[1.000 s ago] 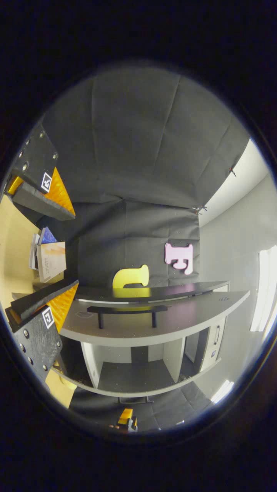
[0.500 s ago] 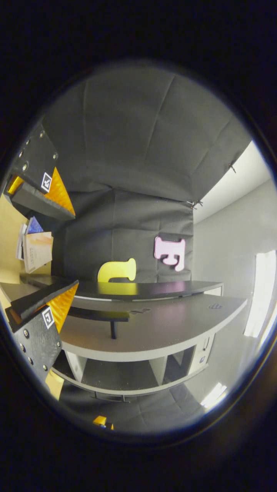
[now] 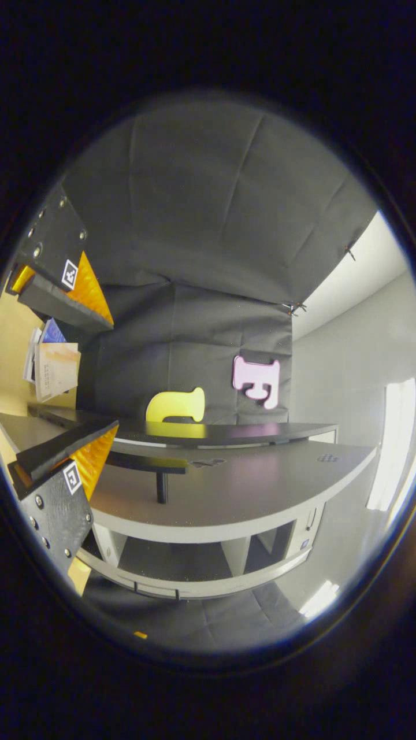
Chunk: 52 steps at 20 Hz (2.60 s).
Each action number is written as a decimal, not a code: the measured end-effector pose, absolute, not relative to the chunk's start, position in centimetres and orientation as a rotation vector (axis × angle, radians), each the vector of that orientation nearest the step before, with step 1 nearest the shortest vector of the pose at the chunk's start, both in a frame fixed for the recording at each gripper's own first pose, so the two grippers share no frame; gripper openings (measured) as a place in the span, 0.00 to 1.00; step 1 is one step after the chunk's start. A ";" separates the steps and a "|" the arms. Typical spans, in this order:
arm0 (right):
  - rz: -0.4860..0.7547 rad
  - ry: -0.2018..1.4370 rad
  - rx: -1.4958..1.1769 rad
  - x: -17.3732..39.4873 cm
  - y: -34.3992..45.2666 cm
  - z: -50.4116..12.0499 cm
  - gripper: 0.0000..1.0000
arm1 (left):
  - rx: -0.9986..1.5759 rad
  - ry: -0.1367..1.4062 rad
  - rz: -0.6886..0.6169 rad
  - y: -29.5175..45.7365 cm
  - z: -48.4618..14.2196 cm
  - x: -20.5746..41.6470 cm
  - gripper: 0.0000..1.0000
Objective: Grasp the bottle in the cabinet with the left hand and place it on the coaster, then close the right door with the right hand and the left door with the left hand.
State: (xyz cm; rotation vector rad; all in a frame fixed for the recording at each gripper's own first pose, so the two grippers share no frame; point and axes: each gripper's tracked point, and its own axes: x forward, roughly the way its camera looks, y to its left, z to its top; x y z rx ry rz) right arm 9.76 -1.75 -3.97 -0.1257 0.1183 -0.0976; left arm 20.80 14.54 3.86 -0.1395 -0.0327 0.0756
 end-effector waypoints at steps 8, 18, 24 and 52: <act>-0.090 0.132 -0.098 9.0 -3.8 -4.8 0.95 | -0.079 -0.049 0.060 10.5 4.6 19.6 0.98; -0.094 0.121 -0.097 8.6 -4.9 -4.3 0.95 | -0.115 -0.046 0.020 5.7 5.0 19.1 0.98; -0.118 0.118 -0.103 8.1 -5.9 -4.0 0.95 | -0.133 -0.058 -0.054 0.9 5.2 20.2 0.98; -0.086 0.087 -0.058 6.2 -6.9 -2.2 0.95 | -0.052 -0.098 -0.096 -8.9 6.4 19.1 0.98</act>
